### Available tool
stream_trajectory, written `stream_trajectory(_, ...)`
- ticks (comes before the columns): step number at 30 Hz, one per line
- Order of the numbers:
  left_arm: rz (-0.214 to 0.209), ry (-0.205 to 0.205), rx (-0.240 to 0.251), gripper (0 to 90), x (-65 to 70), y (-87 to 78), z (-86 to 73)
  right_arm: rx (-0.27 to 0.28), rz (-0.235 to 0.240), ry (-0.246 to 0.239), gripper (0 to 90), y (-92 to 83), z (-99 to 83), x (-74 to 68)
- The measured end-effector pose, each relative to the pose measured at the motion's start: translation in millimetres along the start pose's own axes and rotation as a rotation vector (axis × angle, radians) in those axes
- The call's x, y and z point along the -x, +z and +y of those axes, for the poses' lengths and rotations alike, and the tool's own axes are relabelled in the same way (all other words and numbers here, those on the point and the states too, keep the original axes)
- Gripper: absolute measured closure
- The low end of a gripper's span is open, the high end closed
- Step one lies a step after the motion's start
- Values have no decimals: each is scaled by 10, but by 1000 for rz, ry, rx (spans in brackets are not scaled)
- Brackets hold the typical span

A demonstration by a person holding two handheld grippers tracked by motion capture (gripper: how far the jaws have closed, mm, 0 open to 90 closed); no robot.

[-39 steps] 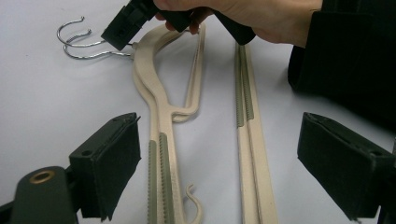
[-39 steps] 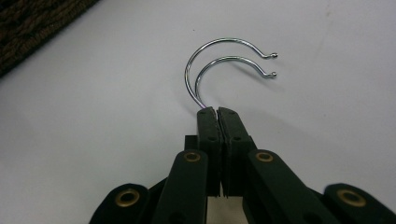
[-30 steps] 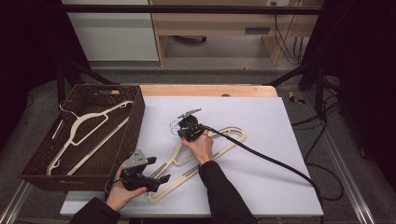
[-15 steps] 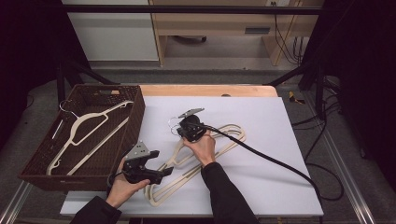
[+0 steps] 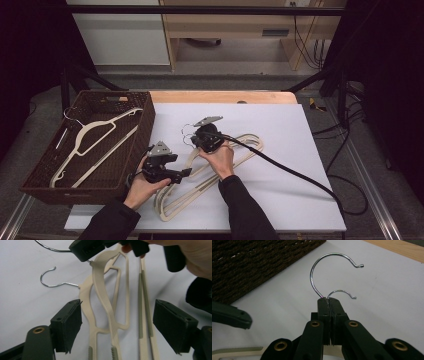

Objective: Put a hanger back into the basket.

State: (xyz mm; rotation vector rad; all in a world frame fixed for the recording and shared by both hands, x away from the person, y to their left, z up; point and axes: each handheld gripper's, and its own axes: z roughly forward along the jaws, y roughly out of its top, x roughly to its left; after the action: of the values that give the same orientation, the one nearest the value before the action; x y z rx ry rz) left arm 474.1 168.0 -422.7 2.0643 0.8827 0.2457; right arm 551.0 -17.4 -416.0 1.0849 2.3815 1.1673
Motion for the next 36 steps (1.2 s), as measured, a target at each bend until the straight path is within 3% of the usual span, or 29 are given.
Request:
stream_trajectory(6,9,-21,-29,304,-72,160,46,10,7,-12,893,-41,-1,-2)
stream_trajectory(18,-63,-78,-69,606,-169,388,100,35,17,-23,892,-134,-8,-31)
stream_trajectory(23,-98,-91,-70,740,-162,399,103,44,28,-24,892,-187,-22,-34)
stream_trajectory(29,-109,-120,-63,770,-119,363,112,59,37,-26,890,-269,-38,-41)
stream_trajectory(36,-126,-166,-36,815,-16,255,138,94,67,-38,884,-505,-51,-53)
